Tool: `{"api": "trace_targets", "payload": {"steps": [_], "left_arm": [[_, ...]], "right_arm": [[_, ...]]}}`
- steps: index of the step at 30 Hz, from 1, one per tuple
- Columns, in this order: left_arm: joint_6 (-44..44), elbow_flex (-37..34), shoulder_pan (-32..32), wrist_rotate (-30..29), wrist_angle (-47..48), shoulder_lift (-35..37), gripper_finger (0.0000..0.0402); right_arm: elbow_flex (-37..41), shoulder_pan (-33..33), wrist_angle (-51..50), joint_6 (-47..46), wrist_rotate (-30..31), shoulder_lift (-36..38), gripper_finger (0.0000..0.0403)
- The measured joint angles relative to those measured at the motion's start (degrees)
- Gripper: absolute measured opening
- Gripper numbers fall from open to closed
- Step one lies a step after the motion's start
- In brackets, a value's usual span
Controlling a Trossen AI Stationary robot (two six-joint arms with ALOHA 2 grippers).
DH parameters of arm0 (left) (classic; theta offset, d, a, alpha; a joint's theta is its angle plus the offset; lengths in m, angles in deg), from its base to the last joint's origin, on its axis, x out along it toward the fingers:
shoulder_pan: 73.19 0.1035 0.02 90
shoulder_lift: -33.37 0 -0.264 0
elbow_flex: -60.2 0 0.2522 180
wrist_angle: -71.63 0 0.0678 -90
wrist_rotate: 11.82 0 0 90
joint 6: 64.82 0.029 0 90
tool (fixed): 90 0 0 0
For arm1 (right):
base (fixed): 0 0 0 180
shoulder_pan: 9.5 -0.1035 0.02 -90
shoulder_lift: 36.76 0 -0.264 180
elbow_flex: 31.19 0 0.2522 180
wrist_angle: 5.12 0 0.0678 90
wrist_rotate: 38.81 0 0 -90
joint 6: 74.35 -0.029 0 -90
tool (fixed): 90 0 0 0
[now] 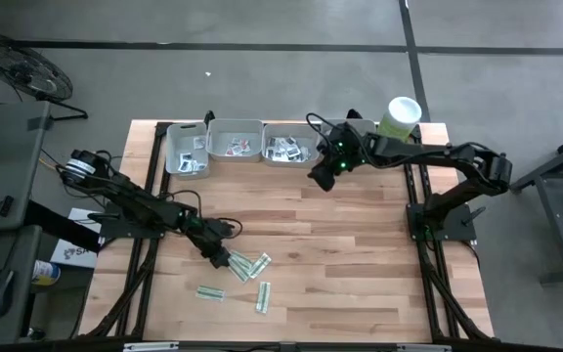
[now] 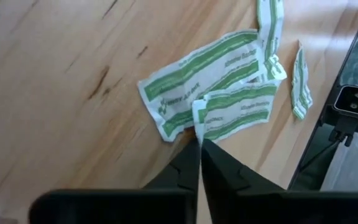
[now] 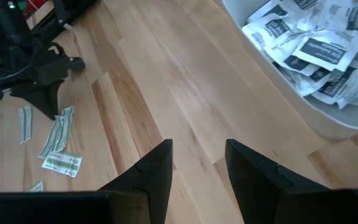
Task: Pick & Place First Aid Supplies
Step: Put the green bandage into the right gray bin
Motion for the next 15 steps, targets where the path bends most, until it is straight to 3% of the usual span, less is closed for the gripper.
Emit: {"api": "trace_targets", "payload": {"steps": [15], "left_arm": [[3.6,5.2,0.0,5.2,0.1,4.6,0.0001]], "right_arm": [[0.0,-0.6,-0.8,0.0,-0.2,0.0,0.0142]]}}
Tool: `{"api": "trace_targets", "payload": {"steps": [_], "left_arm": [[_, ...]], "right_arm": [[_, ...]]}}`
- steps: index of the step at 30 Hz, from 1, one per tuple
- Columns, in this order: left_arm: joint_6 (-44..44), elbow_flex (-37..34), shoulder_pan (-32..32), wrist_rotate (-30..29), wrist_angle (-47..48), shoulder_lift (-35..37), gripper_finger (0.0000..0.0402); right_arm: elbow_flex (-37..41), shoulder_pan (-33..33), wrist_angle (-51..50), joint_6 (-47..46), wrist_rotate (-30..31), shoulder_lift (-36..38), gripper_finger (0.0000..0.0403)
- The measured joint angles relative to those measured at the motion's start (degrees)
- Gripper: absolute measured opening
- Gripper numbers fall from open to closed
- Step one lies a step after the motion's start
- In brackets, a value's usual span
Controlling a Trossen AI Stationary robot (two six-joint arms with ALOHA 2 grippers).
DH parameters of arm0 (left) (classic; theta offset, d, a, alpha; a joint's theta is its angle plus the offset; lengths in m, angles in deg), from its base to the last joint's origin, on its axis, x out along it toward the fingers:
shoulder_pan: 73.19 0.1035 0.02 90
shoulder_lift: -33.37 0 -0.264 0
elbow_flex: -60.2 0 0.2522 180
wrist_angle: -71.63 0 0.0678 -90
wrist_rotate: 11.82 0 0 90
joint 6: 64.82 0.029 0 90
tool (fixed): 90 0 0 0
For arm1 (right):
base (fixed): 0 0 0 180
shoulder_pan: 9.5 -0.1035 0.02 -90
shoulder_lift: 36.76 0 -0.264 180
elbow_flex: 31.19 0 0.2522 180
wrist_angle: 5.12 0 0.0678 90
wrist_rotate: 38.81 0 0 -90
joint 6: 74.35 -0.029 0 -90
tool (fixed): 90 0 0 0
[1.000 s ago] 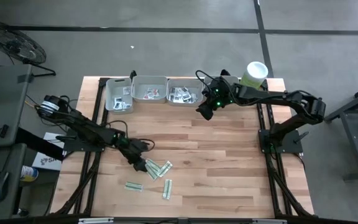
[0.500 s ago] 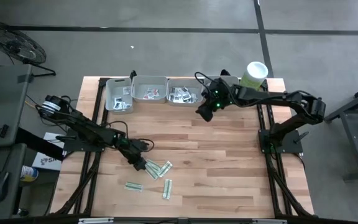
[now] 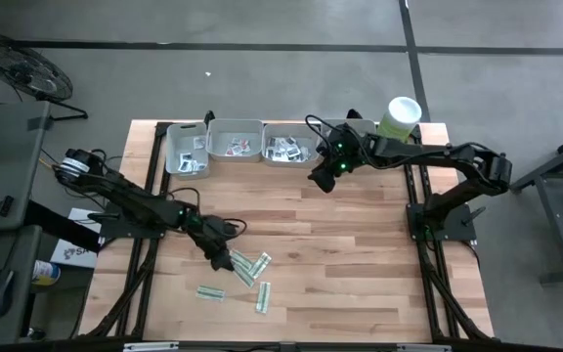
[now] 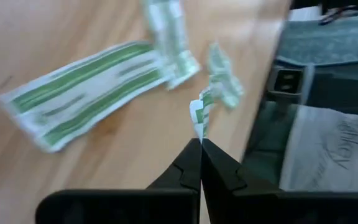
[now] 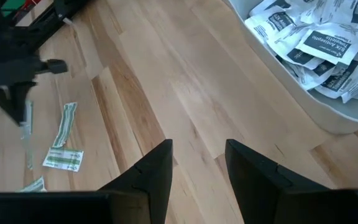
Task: Pick & Place First Aid Supplies
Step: Put the green bandage into the right gray bin
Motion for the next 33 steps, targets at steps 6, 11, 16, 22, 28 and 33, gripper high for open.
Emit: {"api": "trace_targets", "payload": {"steps": [6,11,16,22,28,33], "left_arm": [[3.2,3.7,0.0,-2.9,3.1,4.7,0.0001],[8.3,7.8,0.1,-13.9,11.0,7.9,0.0000],[11.9,11.8,0.1,-27.9,16.9,9.1,0.0000],[17.6,15.3,0.1,-43.3,17.7,9.1,0.0000],[23.5,18.5,0.1,-54.8,17.7,9.1,0.0000],[30.0,20.6,0.1,-59.8,16.2,9.1,0.0000]], "right_arm": [[0.0,-0.4,-0.2,-0.6,-0.8,0.0,0.0142],[0.0,-1.8,0.3,-0.7,-2.1,0.0,0.0142],[0.0,-4.1,2.9,-0.6,-3.0,0.0,0.0142],[0.0,-7.1,8.0,-0.6,-3.1,0.0,0.0142],[0.0,-9.5,13.4,0.0,-3.0,0.0,0.0142],[0.0,-11.1,18.5,0.8,-3.1,0.0,0.0142]]}}
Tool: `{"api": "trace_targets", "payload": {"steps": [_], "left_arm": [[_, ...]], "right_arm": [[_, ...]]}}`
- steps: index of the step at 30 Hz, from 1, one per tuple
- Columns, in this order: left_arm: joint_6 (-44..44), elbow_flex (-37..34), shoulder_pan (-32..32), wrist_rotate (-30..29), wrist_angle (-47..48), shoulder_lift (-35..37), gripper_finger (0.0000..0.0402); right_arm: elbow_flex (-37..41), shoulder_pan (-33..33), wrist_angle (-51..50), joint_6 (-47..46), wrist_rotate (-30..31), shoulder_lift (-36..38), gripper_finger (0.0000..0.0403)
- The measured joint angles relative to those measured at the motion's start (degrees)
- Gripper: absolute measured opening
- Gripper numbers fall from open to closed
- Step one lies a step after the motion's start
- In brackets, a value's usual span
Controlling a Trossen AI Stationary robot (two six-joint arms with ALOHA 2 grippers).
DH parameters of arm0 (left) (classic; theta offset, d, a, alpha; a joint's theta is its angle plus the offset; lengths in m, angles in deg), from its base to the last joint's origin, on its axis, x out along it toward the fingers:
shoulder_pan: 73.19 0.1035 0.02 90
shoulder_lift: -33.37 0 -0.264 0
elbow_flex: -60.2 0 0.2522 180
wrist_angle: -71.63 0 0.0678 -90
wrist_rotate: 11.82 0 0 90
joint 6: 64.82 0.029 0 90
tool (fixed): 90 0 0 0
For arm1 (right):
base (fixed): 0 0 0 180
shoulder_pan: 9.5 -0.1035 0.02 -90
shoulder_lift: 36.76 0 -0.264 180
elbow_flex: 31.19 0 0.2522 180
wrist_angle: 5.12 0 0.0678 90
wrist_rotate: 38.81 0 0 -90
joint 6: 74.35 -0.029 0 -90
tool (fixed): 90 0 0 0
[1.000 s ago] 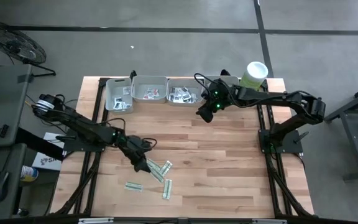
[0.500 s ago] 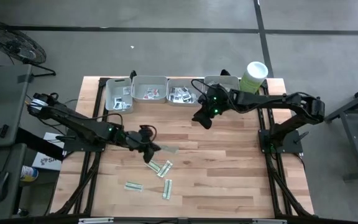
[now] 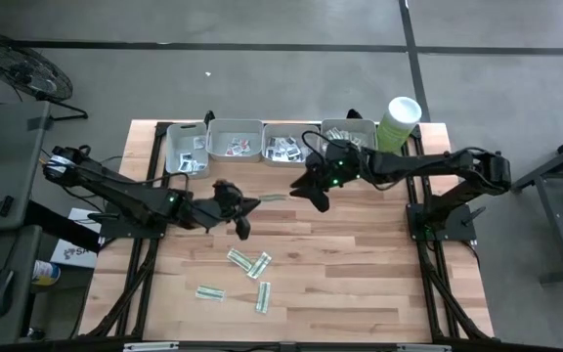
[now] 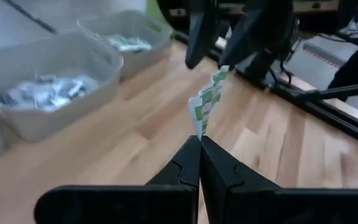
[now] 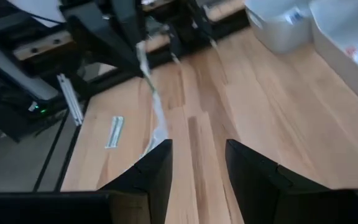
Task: Pick & Place First Aid Supplies
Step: Put the green bandage into the right gray bin
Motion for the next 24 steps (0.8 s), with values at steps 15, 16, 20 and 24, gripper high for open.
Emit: {"api": "trace_targets", "payload": {"steps": [15,16,20,24], "left_arm": [[4.2,1.7,0.0,-6.3,-0.2,0.0,0.0000],[4.2,1.7,0.0,-6.3,-0.2,0.0,0.0000],[4.2,1.7,0.0,-6.4,-0.2,0.0,0.0000],[4.2,1.7,0.0,-6.3,-0.2,0.0,0.0000]], "right_arm": [[0.0,-3.9,5.2,6.0,0.0,0.0,0.0142],[0.0,-3.9,4.6,6.0,0.0,0.1,0.0142],[0.0,-3.9,4.5,6.1,0.0,0.3,0.0142],[0.0,-3.9,5.3,6.1,0.5,0.3,0.0142]]}}
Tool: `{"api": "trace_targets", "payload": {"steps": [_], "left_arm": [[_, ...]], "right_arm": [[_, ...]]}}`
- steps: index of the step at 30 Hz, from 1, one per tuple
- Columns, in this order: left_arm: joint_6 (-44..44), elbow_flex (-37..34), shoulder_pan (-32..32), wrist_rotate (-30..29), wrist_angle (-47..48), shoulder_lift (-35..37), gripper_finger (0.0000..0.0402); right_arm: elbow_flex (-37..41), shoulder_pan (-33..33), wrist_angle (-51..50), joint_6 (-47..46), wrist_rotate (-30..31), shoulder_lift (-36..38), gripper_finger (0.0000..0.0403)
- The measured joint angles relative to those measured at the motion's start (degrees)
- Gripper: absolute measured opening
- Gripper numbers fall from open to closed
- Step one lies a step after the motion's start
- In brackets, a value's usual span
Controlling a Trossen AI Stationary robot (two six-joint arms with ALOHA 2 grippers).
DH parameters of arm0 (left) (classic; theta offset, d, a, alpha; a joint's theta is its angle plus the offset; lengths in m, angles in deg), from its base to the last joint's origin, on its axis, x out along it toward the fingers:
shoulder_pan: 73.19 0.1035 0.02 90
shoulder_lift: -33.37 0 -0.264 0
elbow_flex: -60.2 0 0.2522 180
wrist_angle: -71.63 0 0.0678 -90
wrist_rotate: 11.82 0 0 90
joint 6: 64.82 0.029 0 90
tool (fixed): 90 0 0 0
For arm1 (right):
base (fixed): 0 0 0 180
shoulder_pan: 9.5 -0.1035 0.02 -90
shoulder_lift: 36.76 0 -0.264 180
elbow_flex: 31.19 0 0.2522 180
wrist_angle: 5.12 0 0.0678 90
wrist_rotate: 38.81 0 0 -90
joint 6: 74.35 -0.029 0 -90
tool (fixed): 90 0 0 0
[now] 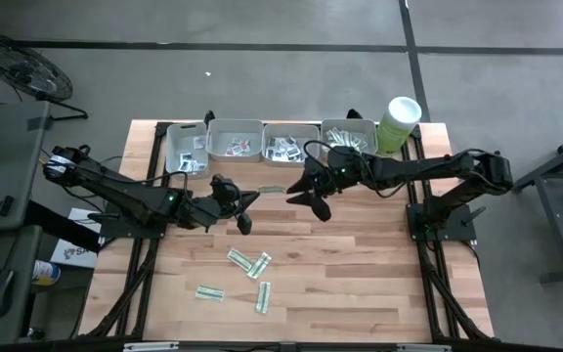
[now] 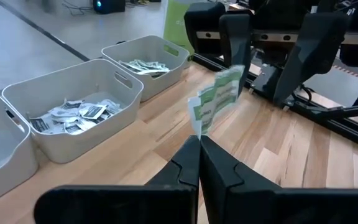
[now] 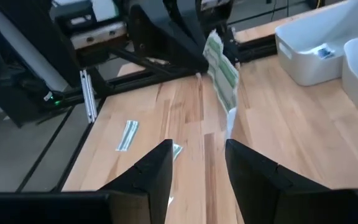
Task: Pick & Place First Aid Supplies
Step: Put the green bandage into the right gray bin
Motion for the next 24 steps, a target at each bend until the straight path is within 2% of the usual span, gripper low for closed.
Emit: {"api": "trace_targets", "payload": {"steps": [3,10,15,19,24], "left_arm": [[0.0,0.0,0.0,0.0,0.0,0.0,0.0000],[0.0,0.0,0.0,0.0,0.0,0.0,0.0000],[0.0,0.0,0.0,0.1,0.0,0.0,0.0000],[0.1,0.0,0.0,0.4,0.0,0.0,0.0000],[0.2,0.0,0.0,0.5,0.0,0.0,0.0000]], "right_arm": [[0.0,-0.3,1.4,0.0,1.4,0.0,0.0142],[0.0,-2.5,5.5,1.5,9.3,-1.4,0.0142],[0.0,-2.6,5.3,1.2,11.2,-2.1,0.0142],[0.0,-2.2,3.8,0.1,15.2,-2.1,0.0142],[0.0,-1.1,3.7,-1.0,13.0,-2.1,0.0142]]}}
